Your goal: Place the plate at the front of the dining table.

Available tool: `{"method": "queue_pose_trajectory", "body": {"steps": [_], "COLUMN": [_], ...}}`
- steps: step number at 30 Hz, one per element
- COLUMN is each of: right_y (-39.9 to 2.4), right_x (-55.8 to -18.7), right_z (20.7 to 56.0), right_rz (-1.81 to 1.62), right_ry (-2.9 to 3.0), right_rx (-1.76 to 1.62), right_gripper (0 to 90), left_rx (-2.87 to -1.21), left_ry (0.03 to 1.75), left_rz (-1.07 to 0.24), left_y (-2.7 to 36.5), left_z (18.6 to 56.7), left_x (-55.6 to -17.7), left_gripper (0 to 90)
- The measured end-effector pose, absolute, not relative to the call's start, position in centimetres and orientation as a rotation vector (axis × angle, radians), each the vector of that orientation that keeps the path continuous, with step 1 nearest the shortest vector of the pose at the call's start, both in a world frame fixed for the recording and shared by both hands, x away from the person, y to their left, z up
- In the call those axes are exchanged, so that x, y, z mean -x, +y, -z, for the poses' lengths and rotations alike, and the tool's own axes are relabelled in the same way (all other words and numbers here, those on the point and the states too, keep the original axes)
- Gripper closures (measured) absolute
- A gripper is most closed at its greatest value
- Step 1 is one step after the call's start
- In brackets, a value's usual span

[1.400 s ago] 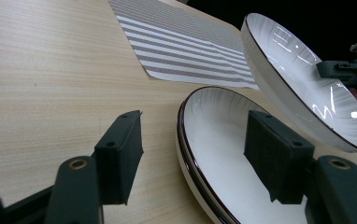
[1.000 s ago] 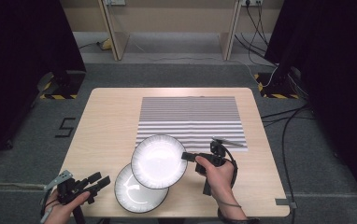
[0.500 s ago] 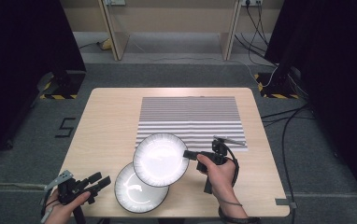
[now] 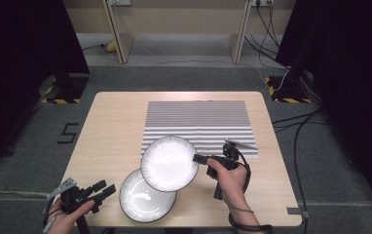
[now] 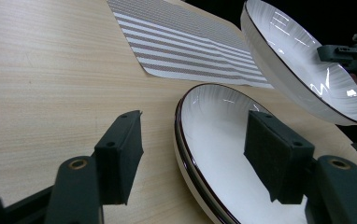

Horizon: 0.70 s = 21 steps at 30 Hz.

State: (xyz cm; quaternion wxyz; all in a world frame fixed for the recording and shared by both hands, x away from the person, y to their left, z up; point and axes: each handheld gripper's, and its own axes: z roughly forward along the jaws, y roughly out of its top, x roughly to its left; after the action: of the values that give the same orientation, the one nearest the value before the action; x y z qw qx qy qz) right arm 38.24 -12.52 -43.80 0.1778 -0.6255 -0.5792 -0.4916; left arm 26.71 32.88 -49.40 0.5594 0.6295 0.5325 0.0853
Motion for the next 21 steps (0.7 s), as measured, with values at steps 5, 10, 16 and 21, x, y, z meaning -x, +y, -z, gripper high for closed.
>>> {"method": "queue_pose_trajectory", "body": {"steps": [5, 10, 16, 21], "right_y": [-12.53, -12.62, -12.83, -13.13], "right_x": [-38.38, -38.49, -38.68, -38.88], "right_z": [43.76, 43.75, 43.64, 43.69], "right_rz": [1.391, 1.39, 1.399, 1.402], "right_ry": [-1.637, -1.637, -1.634, -1.621], "right_rx": [1.774, 1.78, 1.789, 1.802], "right_gripper": [78.7, 78.6, 78.6, 78.6], "left_rx": [-1.487, -1.493, -1.491, -1.495], "left_ry": [1.253, 1.251, 1.252, 1.251], "left_rz": [-0.201, -0.2, -0.199, -0.201], "left_y": [32.86, 32.8, 32.79, 32.75], "left_z": [49.41, 49.46, 49.47, 49.48], "left_x": [-26.7, -26.7, -26.7, -26.71], "left_gripper": [36.5, 36.5, 36.5, 36.5]}}
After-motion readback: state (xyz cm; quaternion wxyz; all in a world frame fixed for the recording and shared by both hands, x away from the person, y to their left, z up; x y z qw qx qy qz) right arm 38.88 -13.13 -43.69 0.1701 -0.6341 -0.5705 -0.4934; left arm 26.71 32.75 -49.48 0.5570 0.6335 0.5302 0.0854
